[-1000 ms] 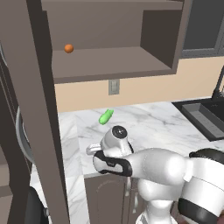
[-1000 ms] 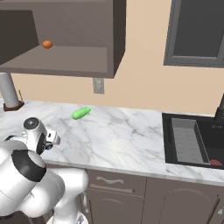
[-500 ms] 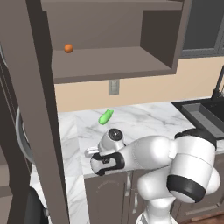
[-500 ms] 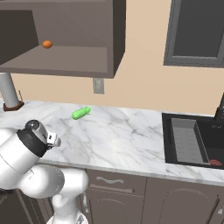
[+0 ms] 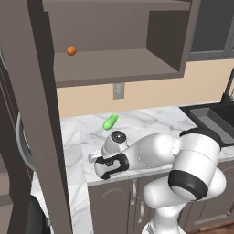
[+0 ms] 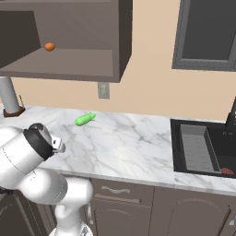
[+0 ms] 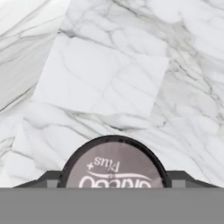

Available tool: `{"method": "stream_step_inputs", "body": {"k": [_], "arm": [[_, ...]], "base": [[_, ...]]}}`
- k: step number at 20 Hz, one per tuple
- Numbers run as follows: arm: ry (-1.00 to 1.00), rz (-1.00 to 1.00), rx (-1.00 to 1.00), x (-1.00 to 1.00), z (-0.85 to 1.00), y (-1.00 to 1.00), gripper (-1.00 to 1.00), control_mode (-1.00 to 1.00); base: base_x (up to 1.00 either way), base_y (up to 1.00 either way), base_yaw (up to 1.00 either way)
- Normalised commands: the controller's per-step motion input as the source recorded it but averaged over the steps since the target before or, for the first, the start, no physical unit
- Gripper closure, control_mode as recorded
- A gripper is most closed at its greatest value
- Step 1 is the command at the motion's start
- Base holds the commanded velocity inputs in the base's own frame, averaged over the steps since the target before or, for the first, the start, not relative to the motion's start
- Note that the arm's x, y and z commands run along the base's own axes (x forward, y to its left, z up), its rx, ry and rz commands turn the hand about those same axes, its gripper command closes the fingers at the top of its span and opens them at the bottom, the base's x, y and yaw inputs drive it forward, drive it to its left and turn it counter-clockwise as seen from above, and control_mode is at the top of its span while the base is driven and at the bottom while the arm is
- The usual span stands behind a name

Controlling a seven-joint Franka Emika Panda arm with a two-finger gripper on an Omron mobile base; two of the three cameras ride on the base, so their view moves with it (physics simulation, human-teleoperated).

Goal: Pick the bar and yogurt from the counter and place them in the cabinets closest to them.

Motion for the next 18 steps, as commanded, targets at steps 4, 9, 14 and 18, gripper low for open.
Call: {"method": "stream_step_inputs", "body": {"k": [4,9,14,18], "arm": [[0.03,0.0,0.0,0.0,0.0,0.0,1.0,-1.0],[0.0,0.0,0.0,0.0,0.13,0.0,1.0,-1.0],[0.0,-0.02,0.0,-0.07,0.46,0.0,1.0,-1.0],[0.0,-0.03,0.0,-0.09,0.6,0.0,1.0,-1.0]], "base": [[0.0,0.0,0.0],[0.0,0.0,0.0],[0.0,0.0,0.0],[0.0,0.0,0.0]]}}
